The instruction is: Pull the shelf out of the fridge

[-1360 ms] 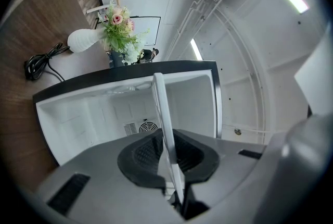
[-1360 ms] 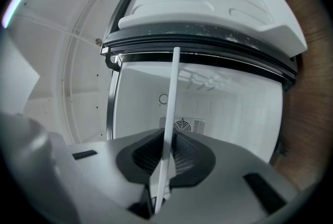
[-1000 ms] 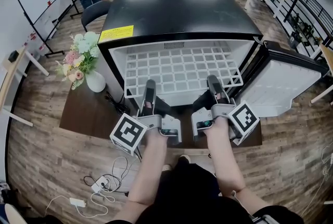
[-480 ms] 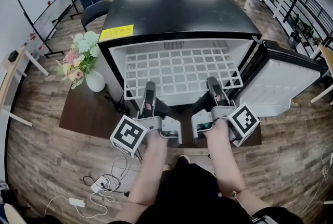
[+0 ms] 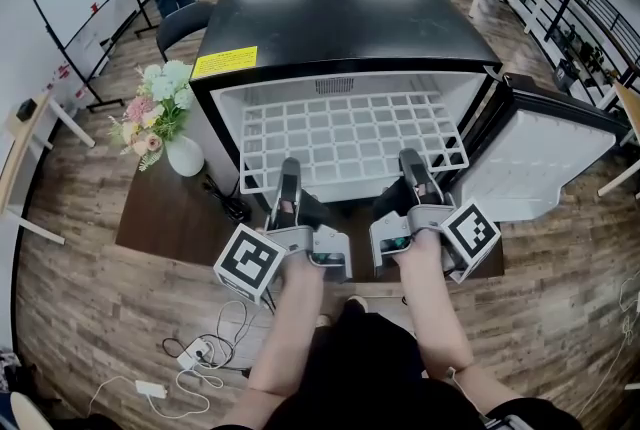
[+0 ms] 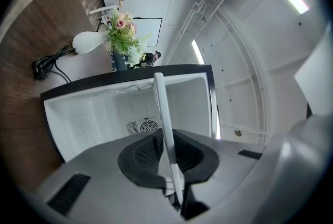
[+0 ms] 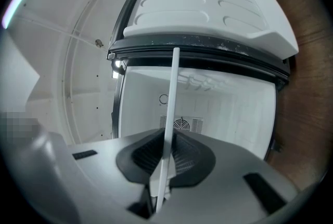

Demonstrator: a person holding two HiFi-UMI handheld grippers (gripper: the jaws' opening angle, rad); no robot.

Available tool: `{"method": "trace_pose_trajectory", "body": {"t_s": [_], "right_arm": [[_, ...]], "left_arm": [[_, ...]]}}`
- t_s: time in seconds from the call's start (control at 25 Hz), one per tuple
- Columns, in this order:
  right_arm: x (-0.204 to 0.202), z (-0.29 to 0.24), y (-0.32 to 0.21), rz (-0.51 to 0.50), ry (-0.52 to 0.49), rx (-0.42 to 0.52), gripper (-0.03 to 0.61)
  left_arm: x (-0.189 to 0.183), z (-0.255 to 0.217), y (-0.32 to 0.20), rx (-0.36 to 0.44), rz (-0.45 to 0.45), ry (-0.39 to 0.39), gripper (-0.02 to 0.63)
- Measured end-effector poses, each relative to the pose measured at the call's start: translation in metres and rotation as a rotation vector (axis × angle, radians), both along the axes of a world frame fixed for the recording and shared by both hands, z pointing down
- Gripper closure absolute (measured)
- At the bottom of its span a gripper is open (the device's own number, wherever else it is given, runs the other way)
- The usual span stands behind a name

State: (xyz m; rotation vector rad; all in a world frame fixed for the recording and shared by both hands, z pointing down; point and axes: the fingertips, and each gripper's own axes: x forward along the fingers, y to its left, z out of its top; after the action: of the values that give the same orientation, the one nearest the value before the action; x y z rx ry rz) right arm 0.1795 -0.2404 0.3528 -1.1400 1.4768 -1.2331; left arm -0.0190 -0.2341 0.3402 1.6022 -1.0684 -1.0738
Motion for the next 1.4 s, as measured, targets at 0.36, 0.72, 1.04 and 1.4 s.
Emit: {"method": "trace_pose_trajectory", "body": {"t_s": [0.36,0.72,1.04,1.4], "right_arm": [[0.001,0.001,0.006,0.007,-0.002,-0.001,0.566],[0.001,0.002,0.01,0.01,0.005,-0.002,0.566],[0.001,0.002,0.012,0.007,-0.008,-0.003,0.566],[0.001,-0.001,0.011,-0.012,0.01,0.052,0.563]], "left_arm": [[-0.001,0.003,0.006,-0.012,0.003,-0.014,0.578],[0.0,0.002,0.01,-0.01,0.005,-0.012,0.578],[0.0,0.002,0.011,-0.007,0.012,-0.008,0.577],[0.002,-0.004,0.009,0.048,0.072,-0.016,0.572]]}}
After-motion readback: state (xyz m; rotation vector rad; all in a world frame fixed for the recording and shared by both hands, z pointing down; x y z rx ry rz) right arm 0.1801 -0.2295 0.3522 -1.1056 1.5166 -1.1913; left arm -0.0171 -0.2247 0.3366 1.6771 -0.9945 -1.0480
